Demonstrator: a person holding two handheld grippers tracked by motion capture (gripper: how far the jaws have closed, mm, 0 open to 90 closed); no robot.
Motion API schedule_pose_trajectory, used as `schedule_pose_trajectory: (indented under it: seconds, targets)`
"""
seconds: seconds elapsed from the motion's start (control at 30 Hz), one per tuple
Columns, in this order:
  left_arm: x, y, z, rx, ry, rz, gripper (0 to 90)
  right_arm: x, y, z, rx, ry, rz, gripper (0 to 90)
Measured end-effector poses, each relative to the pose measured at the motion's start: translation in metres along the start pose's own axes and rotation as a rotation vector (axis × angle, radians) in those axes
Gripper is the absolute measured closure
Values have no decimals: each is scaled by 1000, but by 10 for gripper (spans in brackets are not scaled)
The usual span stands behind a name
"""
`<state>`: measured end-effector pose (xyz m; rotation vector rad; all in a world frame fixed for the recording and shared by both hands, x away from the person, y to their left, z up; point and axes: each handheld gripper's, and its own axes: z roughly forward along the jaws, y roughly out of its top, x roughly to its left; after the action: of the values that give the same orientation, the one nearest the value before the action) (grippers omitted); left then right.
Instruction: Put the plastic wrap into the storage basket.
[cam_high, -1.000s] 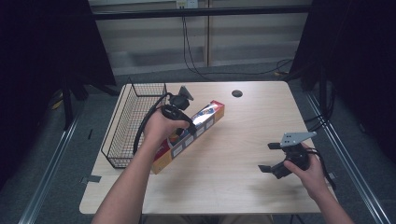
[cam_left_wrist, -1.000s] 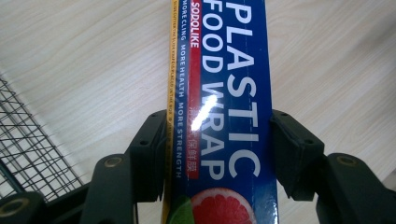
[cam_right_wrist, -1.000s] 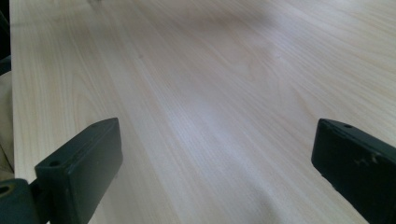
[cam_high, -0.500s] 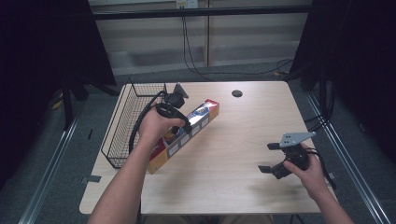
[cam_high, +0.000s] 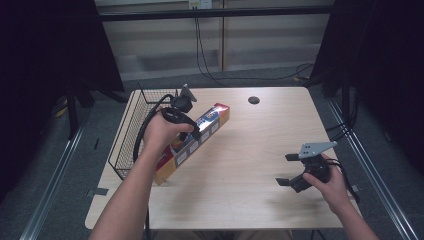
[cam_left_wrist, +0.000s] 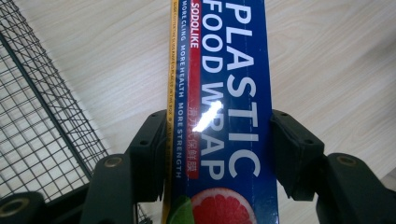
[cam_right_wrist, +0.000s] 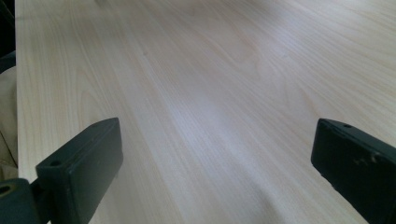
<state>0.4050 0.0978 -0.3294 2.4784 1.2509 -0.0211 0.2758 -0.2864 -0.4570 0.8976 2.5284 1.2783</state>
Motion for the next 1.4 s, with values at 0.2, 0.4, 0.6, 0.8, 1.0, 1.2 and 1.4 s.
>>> schedule_pose_trajectory:
  seconds: [0.2, 0.4, 0.6, 0.8, 1.0, 1.2, 1.4]
  targets:
    - [4, -1, -5, 2, 3, -10, 437, -1, 0, 0, 4, -1, 2, 20]
    - [9, -5, -9, -4, 14, -25, 437, -1, 0, 0, -1, 2, -2, 20]
    - [14, -9, -12, -17, 30, -52, 436, -1, 1, 1, -1, -1, -2, 20]
    - [19, -13, -17, -26, 43, -61, 436, -1, 2, 2, 1, -4, -1, 20]
    - [22, -16, -23, -42, 52, -89, 436, -1, 3, 3, 1, 1, -6, 20]
    - [27, -22, -27, -49, 62, -116, 436, -2, 4, 4, 3, 6, -6, 20]
    - [34, -28, -27, -56, 78, -136, 435, -2, 4, 4, -1, 3, -6, 20]
